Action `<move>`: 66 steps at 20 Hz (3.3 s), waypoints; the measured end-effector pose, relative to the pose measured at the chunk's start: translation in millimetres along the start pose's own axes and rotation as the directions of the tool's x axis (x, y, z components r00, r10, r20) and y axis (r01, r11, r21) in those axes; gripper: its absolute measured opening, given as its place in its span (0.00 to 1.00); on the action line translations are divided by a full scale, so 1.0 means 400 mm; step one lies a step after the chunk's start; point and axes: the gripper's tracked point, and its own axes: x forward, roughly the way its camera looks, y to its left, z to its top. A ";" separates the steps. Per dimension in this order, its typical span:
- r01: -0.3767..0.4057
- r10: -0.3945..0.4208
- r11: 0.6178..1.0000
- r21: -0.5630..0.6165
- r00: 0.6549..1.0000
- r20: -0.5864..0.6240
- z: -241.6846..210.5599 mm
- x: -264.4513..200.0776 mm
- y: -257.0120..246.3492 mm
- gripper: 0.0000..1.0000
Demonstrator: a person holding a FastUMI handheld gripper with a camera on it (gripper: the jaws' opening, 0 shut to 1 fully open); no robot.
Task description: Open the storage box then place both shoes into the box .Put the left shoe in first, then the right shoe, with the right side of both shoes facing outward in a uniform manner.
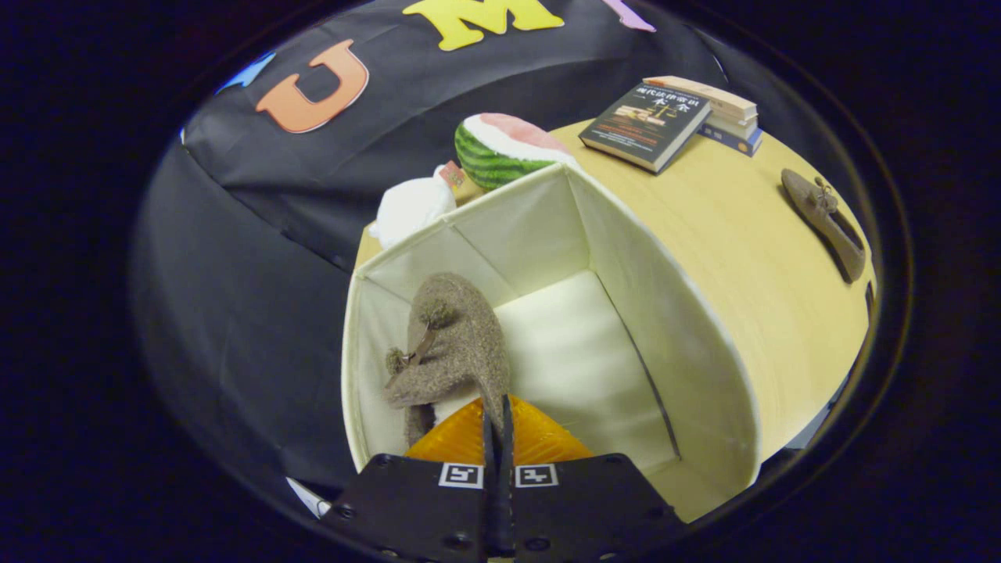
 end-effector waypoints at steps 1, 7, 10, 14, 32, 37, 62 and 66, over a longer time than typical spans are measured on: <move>0.003 -0.003 1.000 -0.001 1.000 -0.021 -0.004 0.014 0.001 0.00; -0.032 0.030 0.999 -0.026 0.997 -0.073 -0.017 0.039 0.022 0.22; -0.056 0.053 0.998 -0.035 0.996 -0.078 -0.018 0.033 0.030 0.38; -0.105 0.107 0.983 -0.149 0.994 0.006 0.039 -0.044 0.050 0.78; 0.021 0.214 0.888 -0.460 0.866 0.452 0.465 -0.591 -0.638 0.96; 0.104 0.120 0.899 -0.426 0.876 0.467 0.537 -0.577 -0.940 0.96; 0.145 -0.114 0.948 -0.283 0.986 0.124 0.537 -0.175 -1.312 0.38; 0.142 -0.125 0.966 -0.215 0.988 0.088 0.531 -0.161 -1.312 0.01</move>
